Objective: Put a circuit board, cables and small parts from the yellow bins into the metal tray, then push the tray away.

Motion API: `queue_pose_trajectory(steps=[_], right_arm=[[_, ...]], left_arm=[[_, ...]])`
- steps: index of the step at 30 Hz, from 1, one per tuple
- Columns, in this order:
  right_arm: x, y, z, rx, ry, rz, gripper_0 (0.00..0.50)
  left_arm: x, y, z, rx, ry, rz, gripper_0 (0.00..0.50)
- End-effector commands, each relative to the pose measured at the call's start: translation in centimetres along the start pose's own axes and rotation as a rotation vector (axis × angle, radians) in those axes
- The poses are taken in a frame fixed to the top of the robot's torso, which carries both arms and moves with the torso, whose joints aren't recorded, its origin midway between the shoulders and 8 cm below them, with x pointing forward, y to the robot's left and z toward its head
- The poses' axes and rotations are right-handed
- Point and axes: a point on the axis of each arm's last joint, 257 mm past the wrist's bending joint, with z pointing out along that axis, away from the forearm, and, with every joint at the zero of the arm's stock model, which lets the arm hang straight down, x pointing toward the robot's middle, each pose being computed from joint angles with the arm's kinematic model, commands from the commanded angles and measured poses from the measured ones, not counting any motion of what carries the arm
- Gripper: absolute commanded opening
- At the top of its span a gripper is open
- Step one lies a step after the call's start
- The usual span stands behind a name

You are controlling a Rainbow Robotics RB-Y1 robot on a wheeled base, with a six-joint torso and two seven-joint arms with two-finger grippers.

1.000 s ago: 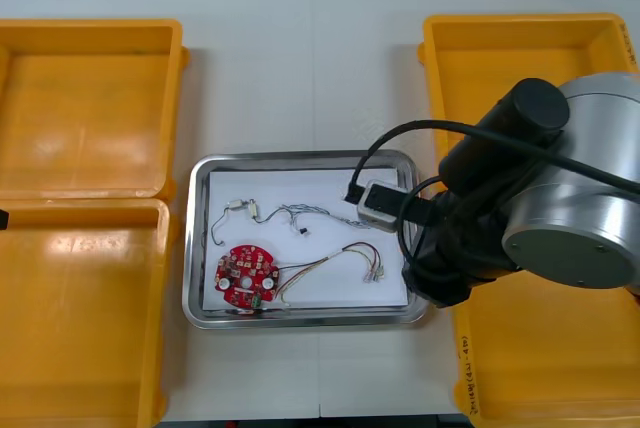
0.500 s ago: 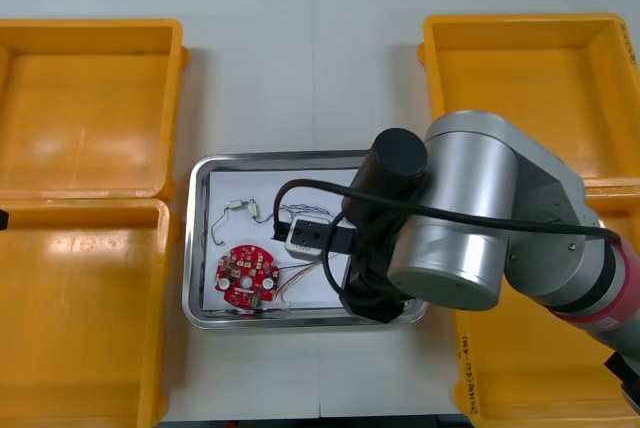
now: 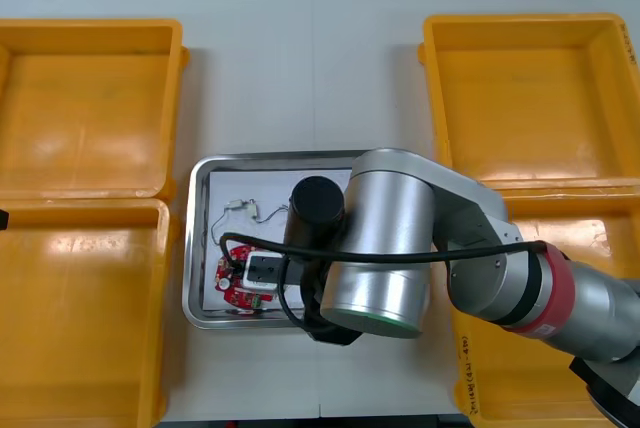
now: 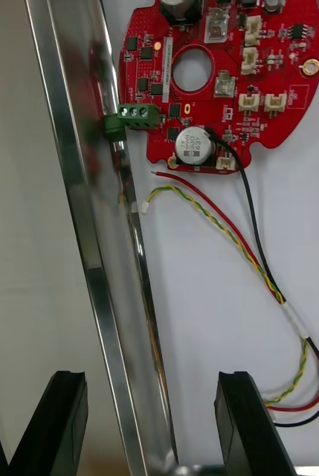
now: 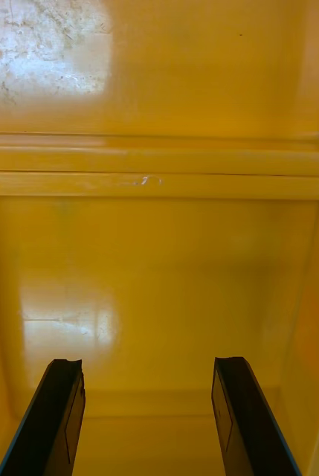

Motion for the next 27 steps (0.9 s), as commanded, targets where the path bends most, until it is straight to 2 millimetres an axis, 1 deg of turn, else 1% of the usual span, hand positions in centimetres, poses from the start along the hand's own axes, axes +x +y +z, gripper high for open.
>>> queue_pose_trajectory(steps=[1, 2, 4, 6, 21, 27], right_arm=[[-2.7, 0.6, 0.0, 0.033, -0.026, -0.137, 0.5], [-2.8, 0.9, 0.6, 0.041, -0.018, -0.158, 0.5], [-2.8, 0.9, 0.9, 0.042, -0.015, -0.168, 0.5], [-3.0, 1.4, 1.6, 0.048, -0.009, -0.198, 0.5], [-4.0, 1.9, 3.7, 0.055, 0.025, -0.255, 0.5], [-3.9, 1.9, 4.6, 0.054, 0.031, -0.276, 0.5]], left_arm=[[-0.1, 1.1, -1.3, -0.041, -0.018, 0.06, 0.5], [-0.1, 1.1, -1.3, -0.041, -0.018, 0.06, 0.5], [-0.1, 1.1, -1.3, -0.041, -0.018, 0.06, 0.5], [-0.1, 1.1, -1.3, -0.041, -0.018, 0.06, 0.5], [-0.1, 1.1, -1.3, -0.041, -0.018, 0.06, 0.5], [-0.1, 1.1, -1.3, -0.041, -0.018, 0.06, 0.5]])
